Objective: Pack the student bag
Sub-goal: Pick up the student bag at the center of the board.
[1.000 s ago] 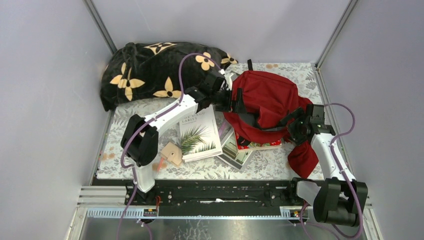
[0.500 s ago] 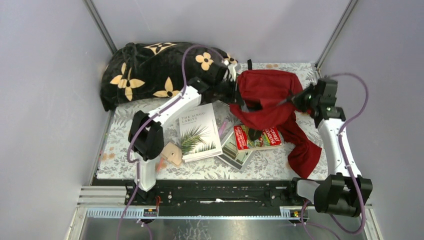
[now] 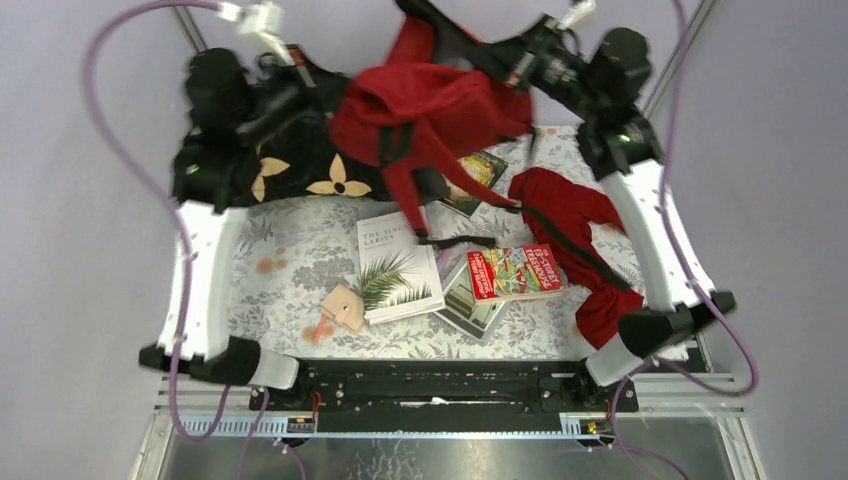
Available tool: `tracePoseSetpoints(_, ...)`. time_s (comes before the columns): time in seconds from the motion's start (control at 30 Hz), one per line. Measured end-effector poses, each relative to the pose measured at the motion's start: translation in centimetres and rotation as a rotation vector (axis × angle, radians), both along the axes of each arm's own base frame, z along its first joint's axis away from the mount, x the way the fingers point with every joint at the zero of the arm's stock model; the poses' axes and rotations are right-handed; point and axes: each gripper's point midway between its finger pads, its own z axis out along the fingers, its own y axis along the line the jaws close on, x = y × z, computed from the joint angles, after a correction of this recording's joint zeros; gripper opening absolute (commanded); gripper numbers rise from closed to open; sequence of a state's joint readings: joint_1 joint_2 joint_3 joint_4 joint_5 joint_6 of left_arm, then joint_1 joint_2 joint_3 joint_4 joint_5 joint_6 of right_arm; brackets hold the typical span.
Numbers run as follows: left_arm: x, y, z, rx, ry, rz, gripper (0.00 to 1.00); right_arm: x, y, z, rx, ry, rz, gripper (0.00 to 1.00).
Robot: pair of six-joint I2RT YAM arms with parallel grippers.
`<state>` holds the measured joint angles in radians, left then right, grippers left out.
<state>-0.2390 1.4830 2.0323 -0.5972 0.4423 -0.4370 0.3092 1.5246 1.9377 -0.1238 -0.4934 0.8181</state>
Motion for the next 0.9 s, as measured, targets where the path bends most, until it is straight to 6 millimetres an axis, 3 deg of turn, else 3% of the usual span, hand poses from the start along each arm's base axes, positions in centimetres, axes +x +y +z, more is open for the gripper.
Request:
tracePoseSetpoints(0.13, -3.0, 7.4, 4.0, 0.014, -0.106, 0.262, 0.0, -0.2, 9.4, 1.6, 0.058, -0.027, 0.233, 0.0)
tracePoseSetpoints(0.2, -4.2, 9.8, 4.6, 0.017, -0.114, 0.381, 0.0, 0.1, 14.8, 0.5, 0.076, -0.015, 0.336, 0.0)
tracePoseSetpoints(0.3, -5.7, 12.9, 3.5, 0.031, -0.078, 0.547, 0.0, -0.1, 21.2, -3.9, 0.073, 0.086, 0.453, 0.0)
tracePoseSetpoints(0.33, -6.2, 13.9, 2.6, 0.042, -0.056, 0.599, 0.0, -0.2, 23.4, -6.3, 0.063, 0.145, 0.487, 0.0)
tracePoseSetpoints(0.43, -7.7, 16.2, -0.3, 0.079, 0.016, 0.721, 0.0, -0.6, 27.4, -12.8, 0.017, 0.295, 0.552, 0.0)
tracePoseSetpoints(0.53, -8.8, 17.0, -4.4, 0.11, 0.092, 0.757, 0.0, -0.7, 29.7, -18.6, -0.032, 0.422, 0.597, 0.0)
tracePoseSetpoints(0.6, -9.1, 16.6, -8.4, 0.122, 0.15, 0.738, 0.0, -0.2, 30.5, -22.1, -0.066, 0.486, 0.601, 0.0)
tracePoseSetpoints(0.73, -9.2, 15.3, -19.8, 0.14, 0.354, 0.681, 0.0, 1.8, 31.4, -28.6, -0.113, 0.588, 0.582, 0.0)
tracePoseSetpoints(0.8, -8.8, 14.4, -24.3, 0.14, 0.464, 0.645, 0.0, 2.7, 31.5, -31.6, -0.137, 0.629, 0.572, 0.0)
tracePoseSetpoints(0.9, -8.5, 13.5, -27.9, 0.142, 0.557, 0.61, 0.0, 3.4, 30.9, -35.5, -0.187, 0.691, 0.548, 0.0)
